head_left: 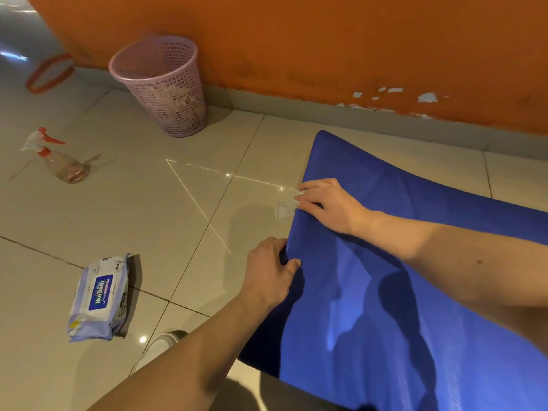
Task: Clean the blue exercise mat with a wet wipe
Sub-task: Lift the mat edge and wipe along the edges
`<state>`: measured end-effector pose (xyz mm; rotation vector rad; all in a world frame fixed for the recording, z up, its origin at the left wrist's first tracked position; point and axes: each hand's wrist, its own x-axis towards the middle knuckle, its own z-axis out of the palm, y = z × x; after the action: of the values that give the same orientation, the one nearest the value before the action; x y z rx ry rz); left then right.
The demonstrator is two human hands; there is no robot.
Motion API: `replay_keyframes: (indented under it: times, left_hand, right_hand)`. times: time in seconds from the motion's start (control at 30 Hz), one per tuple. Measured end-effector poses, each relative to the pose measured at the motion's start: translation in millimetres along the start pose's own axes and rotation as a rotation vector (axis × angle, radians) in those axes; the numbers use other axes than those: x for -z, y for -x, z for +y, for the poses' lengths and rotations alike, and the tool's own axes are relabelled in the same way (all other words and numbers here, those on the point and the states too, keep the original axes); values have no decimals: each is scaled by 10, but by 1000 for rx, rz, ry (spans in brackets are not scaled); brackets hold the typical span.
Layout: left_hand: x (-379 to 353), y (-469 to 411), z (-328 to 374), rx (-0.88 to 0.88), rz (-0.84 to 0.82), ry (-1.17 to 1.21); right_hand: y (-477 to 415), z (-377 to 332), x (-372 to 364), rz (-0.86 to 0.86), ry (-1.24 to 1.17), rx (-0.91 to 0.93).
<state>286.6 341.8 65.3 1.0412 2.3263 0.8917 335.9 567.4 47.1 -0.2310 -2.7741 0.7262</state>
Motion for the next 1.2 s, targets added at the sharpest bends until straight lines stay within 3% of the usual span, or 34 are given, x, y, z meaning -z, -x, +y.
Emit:
replay_keyframes:
  times: [0.17,0.37,0.67,0.8,1.03,1.13,1.2]
  left_hand:
    - [-4,5,-25,-33,1,-5]
    - [0,7,57,-115,14,28]
    - [-56,88,-114,-53,29,113]
    - [-51,70,-148,-38,9,129]
    - [54,-154,59,154,-106,169]
    - [0,-563,268,181,-93,313]
    - [-73,-805,319,181,-58,289]
  right_hand:
    - [-4,15,-84,-130,25,90]
    - [-386,144,261,-185,67,-192]
    - [-189,102,-61,-159,6,169]
    - [-483,346,154,-171,63,-53]
    - [-492,423,106,-23,65,-26]
    - [-456,405,111,72,74,72]
    - [-413,413,107,69,89,116]
